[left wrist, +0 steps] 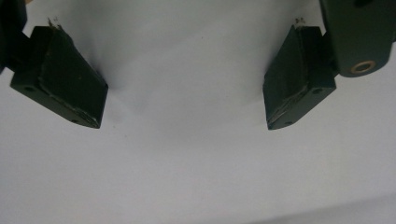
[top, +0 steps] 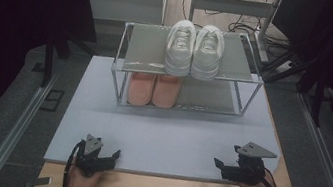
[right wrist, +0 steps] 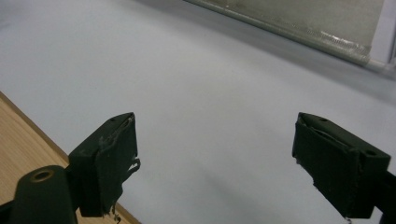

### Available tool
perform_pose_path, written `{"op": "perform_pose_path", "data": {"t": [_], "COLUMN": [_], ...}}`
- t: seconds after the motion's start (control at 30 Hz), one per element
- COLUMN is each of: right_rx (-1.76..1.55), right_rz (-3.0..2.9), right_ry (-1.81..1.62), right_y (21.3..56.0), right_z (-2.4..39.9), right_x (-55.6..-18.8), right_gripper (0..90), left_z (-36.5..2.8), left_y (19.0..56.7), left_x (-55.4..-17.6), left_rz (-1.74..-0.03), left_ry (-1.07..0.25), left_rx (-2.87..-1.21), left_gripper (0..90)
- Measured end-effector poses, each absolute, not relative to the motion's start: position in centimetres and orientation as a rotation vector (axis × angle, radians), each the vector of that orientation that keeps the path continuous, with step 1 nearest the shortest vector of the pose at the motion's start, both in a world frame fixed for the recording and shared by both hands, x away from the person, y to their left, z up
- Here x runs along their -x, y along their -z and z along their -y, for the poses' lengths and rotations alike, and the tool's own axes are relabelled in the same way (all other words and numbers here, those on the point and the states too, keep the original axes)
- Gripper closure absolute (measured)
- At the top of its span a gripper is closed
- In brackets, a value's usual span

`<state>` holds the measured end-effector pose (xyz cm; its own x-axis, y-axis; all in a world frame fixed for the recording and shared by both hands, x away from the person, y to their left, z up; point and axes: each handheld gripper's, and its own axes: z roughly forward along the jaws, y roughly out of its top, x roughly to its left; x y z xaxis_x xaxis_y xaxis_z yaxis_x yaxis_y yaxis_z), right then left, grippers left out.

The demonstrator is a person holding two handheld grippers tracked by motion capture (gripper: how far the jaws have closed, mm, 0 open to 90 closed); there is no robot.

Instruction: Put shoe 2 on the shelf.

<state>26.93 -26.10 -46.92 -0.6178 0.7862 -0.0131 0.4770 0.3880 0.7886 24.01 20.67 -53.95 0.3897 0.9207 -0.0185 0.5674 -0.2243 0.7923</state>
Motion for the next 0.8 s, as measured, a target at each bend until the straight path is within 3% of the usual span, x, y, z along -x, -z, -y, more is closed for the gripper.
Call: {"op": "perform_pose_path", "data": {"t": [0.8], "right_rx": [-1.136], "right_rz": [-2.226], "right_ry": [-1.186], "right_y": [52.1], "right_z": [26.2], "right_x": [-25.8], "right_gripper": [11.8], "left_z": [-20.7], "left_y": [53.9], "left_x": [-24.0], "left_rz": [-1.281], "left_ry": [-0.608], "left_rx": [-1.909], "left_gripper": [14.1]}}
